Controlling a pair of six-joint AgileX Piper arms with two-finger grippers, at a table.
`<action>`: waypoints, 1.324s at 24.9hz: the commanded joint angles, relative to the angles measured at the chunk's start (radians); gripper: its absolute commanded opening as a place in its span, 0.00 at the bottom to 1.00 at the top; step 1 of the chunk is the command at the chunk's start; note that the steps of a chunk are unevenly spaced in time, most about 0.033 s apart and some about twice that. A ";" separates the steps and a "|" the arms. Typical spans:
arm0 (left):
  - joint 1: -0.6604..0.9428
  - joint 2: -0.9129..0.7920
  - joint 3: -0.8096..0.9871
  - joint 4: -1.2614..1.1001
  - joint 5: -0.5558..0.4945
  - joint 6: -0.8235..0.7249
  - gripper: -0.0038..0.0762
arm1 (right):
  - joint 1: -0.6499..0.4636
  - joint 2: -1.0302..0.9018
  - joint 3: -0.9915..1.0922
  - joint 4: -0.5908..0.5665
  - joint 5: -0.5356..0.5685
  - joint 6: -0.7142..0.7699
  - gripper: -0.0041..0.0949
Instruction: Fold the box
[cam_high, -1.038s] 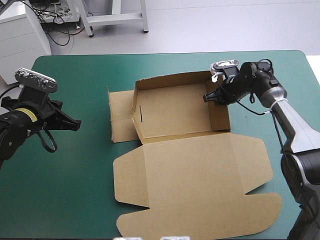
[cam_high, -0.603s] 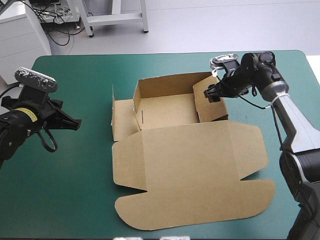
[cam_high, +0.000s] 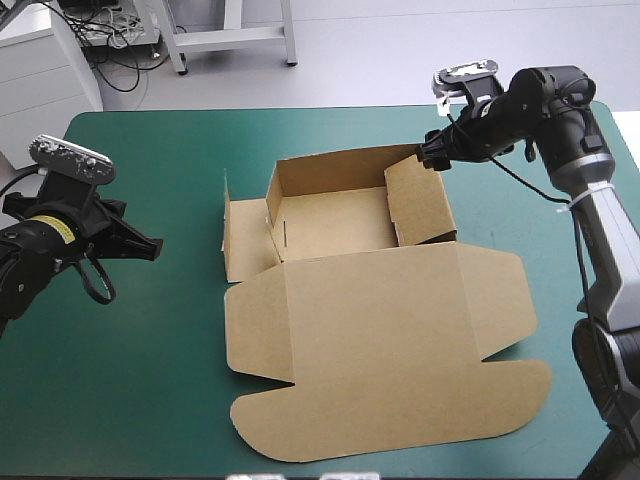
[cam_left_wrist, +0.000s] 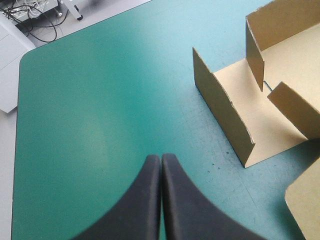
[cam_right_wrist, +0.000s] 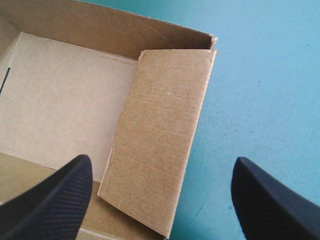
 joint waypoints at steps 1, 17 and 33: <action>-0.001 -0.018 -0.027 0.000 -0.051 -0.011 0.04 | -0.004 -0.024 -0.029 -0.008 0.006 -0.001 0.76; -0.001 -0.018 -0.027 -0.002 -0.022 -0.011 0.04 | -0.004 0.258 -0.029 -0.009 0.005 0.002 0.76; -0.001 -0.018 -0.027 -0.002 0.018 -0.011 0.04 | -0.004 0.266 -0.029 -0.009 -0.019 0.002 0.02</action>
